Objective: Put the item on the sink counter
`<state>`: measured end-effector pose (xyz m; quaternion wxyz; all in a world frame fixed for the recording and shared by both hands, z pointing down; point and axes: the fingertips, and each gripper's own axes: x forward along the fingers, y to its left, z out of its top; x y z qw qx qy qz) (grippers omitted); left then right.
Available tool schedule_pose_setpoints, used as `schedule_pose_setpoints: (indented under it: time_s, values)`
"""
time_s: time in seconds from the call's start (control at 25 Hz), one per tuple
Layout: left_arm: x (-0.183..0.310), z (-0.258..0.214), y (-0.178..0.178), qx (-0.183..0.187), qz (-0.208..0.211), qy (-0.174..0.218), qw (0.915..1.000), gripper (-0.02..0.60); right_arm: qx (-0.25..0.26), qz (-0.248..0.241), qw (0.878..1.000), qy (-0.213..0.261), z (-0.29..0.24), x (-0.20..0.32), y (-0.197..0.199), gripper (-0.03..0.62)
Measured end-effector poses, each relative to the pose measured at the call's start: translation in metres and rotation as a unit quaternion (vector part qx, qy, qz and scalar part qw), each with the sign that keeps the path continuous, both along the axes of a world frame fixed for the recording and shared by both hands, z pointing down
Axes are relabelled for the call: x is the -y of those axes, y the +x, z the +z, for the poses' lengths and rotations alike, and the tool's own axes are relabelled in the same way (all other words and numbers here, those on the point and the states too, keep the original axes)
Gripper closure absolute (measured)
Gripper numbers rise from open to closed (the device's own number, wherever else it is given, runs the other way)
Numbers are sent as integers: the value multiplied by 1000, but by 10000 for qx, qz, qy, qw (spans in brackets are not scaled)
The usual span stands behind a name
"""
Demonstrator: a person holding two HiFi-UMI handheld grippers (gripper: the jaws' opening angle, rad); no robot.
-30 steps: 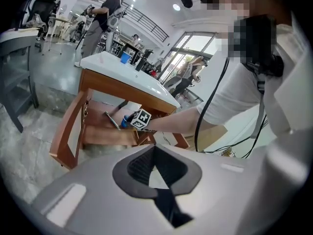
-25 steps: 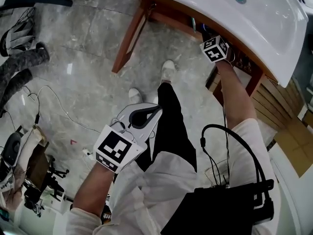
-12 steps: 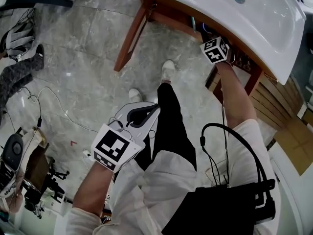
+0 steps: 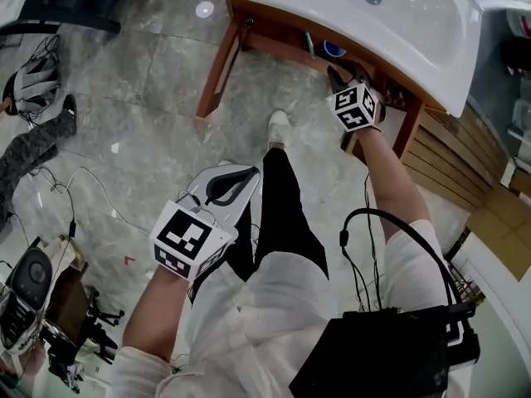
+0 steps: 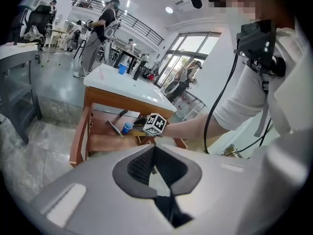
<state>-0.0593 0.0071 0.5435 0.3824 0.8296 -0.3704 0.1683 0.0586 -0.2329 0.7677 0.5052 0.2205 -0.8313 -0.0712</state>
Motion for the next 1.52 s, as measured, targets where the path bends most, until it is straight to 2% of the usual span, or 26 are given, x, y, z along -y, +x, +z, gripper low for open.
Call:
schedule_pose_setpoints:
  time_s: [0.16, 0.28, 0.4, 0.6, 0.8, 1.08, 1.32, 1.52]
  values:
    - [-5, -28, -3, 11, 110, 247, 9996, 577, 449, 352, 9977, -368, -46, -41, -3, 542]
    - [-15, -51, 0, -85, 238, 410, 9988, 577, 901, 711, 9895, -884, -83, -84, -8, 574]
    - [-30, -76, 5, -204, 383, 522, 9977, 577, 1186, 854, 9806, -1307, -128, -126, -11, 583]
    - [-63, -109, 12, -178, 618, 623, 9960, 577, 1580, 1126, 9685, -1560, -207, -193, -2, 585]
    - [-92, -128, 12, -184, 715, 579, 9956, 577, 2020, 1529, 9542, -1591, -271, -242, 12, 588]
    - [-115, -143, 13, -101, 810, 568, 9950, 577, 2471, 1721, 9421, -1477, -326, -292, 17, 588]
    - [-117, -160, 12, -23, 834, 743, 9937, 577, 2691, 1731, 9374, -1374, -345, -318, 14, 588]
    - [-126, -159, 11, 44, 853, 710, 9938, 577, 2773, 1715, 9363, -1305, -351, -328, 13, 588]
